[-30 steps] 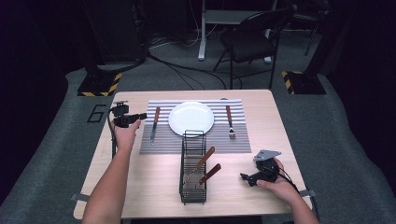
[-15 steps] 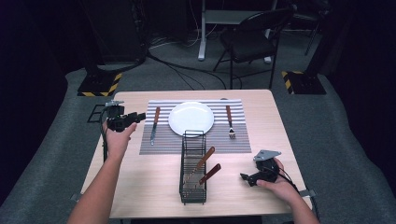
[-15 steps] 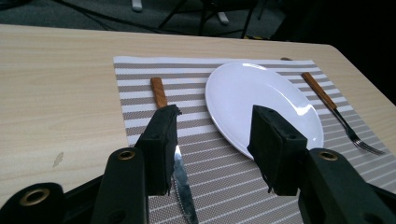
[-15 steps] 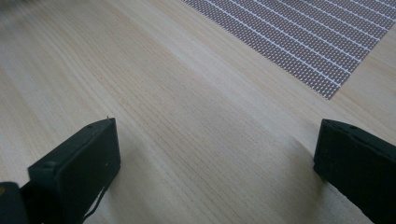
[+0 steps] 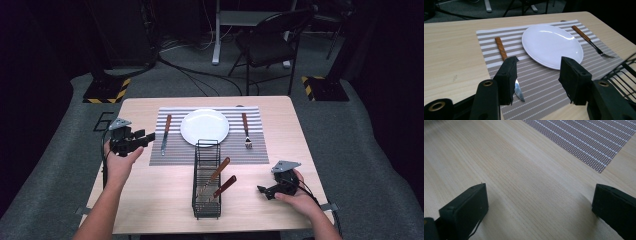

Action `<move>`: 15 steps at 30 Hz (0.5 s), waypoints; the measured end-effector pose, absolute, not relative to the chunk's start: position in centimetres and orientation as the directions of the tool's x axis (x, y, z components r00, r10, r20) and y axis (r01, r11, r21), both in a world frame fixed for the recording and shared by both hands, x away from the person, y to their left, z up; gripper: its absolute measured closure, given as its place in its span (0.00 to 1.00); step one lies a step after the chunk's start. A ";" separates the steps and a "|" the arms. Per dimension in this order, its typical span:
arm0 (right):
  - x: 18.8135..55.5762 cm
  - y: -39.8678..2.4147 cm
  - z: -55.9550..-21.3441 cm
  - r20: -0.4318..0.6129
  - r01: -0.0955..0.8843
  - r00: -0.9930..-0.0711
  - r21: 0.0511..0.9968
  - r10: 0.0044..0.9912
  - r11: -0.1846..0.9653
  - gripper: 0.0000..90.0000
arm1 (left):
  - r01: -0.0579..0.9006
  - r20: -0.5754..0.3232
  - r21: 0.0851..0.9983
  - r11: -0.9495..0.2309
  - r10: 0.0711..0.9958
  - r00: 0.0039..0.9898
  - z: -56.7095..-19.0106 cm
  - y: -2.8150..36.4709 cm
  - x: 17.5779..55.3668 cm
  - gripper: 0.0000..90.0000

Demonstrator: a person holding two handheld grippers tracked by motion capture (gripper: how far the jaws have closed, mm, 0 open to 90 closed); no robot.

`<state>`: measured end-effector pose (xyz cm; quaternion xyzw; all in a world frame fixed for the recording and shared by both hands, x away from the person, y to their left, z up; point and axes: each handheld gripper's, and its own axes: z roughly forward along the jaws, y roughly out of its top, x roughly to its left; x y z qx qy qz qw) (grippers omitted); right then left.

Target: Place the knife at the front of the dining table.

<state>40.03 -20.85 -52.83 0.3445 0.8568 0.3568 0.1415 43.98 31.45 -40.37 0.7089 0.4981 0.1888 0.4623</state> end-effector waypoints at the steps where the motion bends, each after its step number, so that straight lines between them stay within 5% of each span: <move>1: 40.0 -20.9 -52.8 0.003 0.489 -0.723 0.709 0.691 0.508 0.00 | 0.532 -0.193 0.844 -0.076 0.881 0.432 -40.4 31.4 44.0 0.53; 15: 40.0 -20.9 -52.8 0.004 0.490 -0.723 0.709 0.691 0.508 0.00 | 0.588 -0.161 0.795 -0.150 0.882 0.443 -44.5 32.2 41.1 0.51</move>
